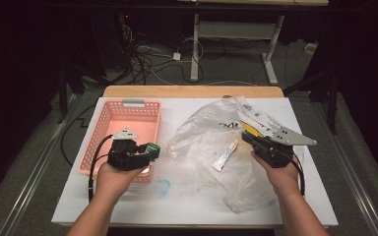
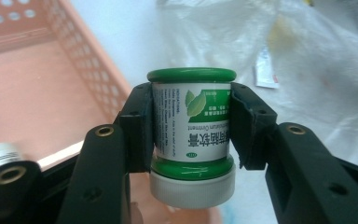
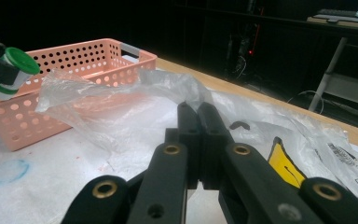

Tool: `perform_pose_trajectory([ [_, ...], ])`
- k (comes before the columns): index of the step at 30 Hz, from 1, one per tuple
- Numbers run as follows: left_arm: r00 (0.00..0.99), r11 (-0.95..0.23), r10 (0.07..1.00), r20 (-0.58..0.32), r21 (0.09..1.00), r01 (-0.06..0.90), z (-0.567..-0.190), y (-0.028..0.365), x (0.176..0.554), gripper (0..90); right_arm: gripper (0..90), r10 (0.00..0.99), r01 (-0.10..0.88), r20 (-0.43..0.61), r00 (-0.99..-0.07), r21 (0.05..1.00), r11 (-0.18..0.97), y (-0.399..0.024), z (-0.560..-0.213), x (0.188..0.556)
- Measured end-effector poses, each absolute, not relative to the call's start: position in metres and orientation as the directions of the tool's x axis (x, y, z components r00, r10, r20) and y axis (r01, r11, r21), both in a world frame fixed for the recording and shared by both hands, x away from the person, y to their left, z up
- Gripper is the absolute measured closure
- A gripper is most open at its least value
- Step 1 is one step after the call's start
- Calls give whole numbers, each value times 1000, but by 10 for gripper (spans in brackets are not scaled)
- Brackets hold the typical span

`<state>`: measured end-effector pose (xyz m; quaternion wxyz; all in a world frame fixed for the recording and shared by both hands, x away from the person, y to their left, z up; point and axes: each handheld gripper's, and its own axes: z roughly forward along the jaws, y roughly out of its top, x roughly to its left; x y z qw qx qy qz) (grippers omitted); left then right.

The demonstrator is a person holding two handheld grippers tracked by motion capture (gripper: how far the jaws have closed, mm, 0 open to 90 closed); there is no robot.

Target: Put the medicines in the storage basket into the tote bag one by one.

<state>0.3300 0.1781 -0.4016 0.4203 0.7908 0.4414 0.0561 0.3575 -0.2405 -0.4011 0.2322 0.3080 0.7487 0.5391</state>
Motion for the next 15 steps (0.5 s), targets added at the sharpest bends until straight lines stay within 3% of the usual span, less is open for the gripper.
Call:
perform_pose_trajectory([
  [15,697,-336,664,-271,725,602,-408,133,313,538,900,710,207,-22,-704,950,234,-240,-401,357],
])
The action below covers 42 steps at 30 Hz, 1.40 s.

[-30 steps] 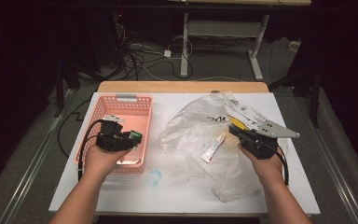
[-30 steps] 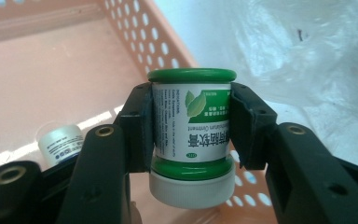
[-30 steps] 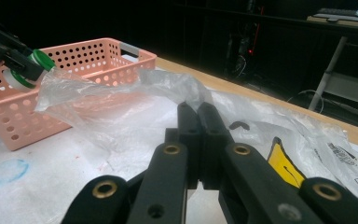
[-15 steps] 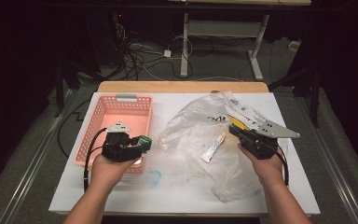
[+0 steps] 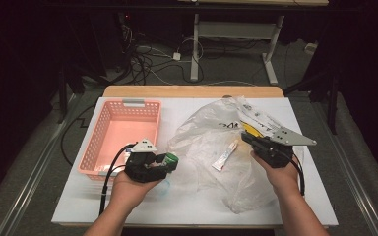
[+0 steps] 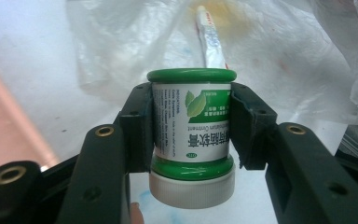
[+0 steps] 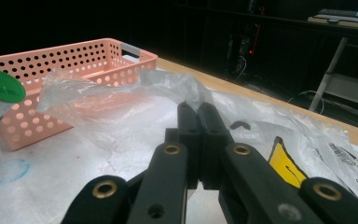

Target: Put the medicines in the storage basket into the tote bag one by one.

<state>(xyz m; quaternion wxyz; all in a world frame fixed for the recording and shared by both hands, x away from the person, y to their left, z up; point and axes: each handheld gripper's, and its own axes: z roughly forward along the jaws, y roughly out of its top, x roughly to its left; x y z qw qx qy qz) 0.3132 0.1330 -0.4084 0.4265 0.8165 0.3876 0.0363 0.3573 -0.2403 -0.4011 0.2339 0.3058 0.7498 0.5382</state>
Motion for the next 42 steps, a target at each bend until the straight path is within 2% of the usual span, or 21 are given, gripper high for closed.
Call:
perform_pose_trajectory([
  [16,737,-365,621,-267,734,573,-424,84,325,537,900,709,208,-20,-705,950,233,-240,-401,357],
  [42,733,-378,647,-211,747,547,-441,27,368,537,900,706,209,-18,-708,950,233,-239,-402,358],
])
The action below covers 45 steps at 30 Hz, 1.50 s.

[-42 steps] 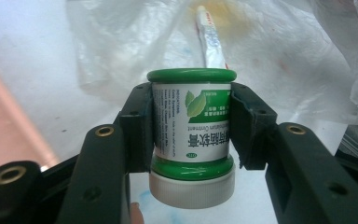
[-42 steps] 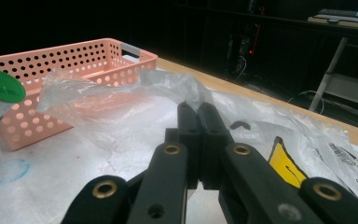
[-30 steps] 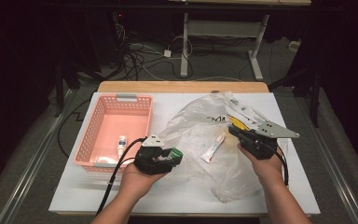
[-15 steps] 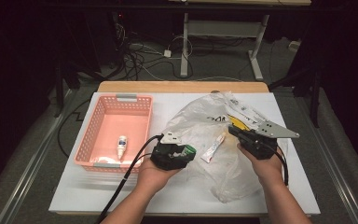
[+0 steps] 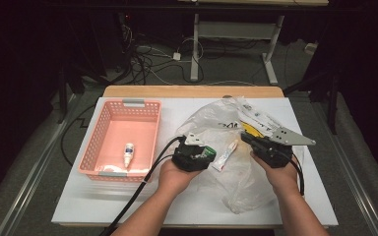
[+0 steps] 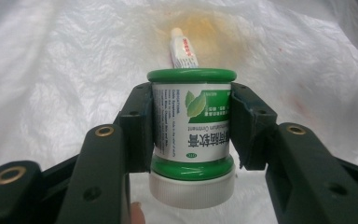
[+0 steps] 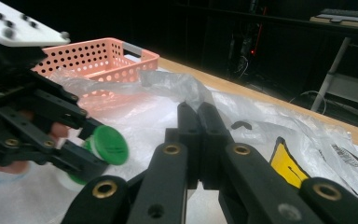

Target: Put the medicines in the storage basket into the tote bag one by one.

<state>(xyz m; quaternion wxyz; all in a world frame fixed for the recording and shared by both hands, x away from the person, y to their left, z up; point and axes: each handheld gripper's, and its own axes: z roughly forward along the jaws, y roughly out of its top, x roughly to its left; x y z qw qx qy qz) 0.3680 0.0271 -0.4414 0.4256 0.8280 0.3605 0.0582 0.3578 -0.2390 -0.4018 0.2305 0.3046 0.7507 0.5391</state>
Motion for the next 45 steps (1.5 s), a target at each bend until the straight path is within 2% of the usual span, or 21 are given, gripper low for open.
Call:
perform_pose_trajectory([
  [17,715,-398,686,-135,753,524,-456,-22,409,536,900,703,210,-12,-711,951,228,-239,-403,360],
  [33,689,-391,707,-160,724,569,-473,-35,430,533,900,703,211,-9,-711,951,225,-239,-403,360],
  [39,700,-384,697,-154,745,546,-468,-35,427,440,900,701,210,-8,-713,951,225,-240,-403,360],
  [45,711,-391,688,-144,752,531,-466,-31,419,411,900,703,210,-11,-712,951,227,-240,-403,360],
])
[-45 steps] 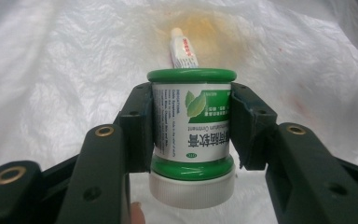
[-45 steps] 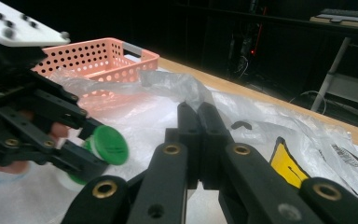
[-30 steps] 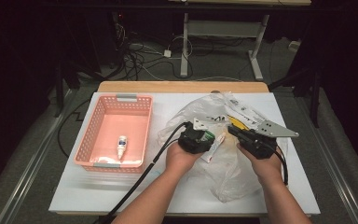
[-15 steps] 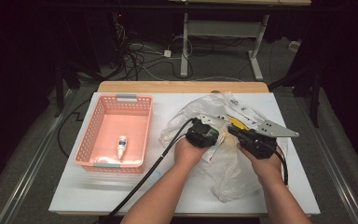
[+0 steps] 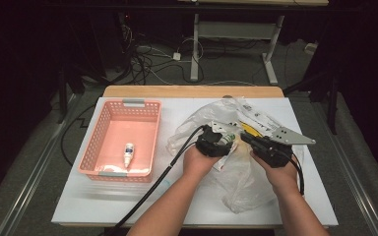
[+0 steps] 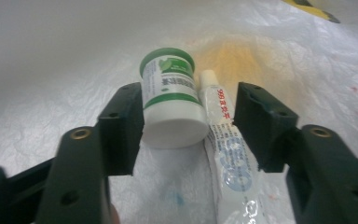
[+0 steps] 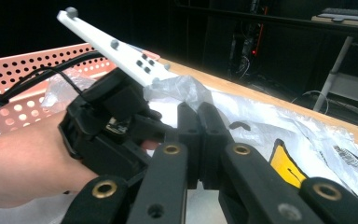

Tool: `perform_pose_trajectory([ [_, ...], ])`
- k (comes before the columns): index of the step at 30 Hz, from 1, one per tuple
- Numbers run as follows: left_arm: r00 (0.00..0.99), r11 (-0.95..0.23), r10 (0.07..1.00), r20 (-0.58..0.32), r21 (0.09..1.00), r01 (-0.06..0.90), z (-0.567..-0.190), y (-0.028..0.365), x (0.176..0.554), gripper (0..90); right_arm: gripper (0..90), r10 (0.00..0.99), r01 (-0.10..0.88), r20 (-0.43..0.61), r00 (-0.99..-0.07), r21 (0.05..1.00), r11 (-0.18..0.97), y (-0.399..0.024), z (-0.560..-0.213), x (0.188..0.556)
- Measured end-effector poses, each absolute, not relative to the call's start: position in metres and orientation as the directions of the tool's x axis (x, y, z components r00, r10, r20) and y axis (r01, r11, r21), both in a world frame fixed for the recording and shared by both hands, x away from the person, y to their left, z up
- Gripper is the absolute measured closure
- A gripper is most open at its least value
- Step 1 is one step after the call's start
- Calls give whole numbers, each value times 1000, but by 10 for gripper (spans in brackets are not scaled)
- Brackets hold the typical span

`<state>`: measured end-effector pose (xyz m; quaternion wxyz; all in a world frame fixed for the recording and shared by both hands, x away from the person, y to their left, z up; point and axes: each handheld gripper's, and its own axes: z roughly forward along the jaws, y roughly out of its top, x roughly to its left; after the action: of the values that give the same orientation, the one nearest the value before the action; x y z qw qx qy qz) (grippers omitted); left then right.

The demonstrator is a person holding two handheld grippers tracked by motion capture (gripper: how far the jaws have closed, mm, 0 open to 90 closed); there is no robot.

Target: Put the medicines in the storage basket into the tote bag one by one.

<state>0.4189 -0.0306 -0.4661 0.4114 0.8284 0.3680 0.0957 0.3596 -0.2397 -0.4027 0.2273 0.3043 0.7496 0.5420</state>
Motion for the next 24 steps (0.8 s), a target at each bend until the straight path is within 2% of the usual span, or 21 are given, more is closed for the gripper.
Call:
perform_pose_trajectory([
  [13,745,-367,639,-189,777,511,-469,-10,381,390,900,704,213,-11,-710,949,230,-239,-403,359],
  [20,760,-359,613,-216,781,511,-470,0,363,335,900,705,210,-16,-709,949,234,-238,-403,359],
  [24,771,-366,594,-231,776,514,-470,4,355,232,900,702,210,-20,-712,948,239,-238,-403,359],
])
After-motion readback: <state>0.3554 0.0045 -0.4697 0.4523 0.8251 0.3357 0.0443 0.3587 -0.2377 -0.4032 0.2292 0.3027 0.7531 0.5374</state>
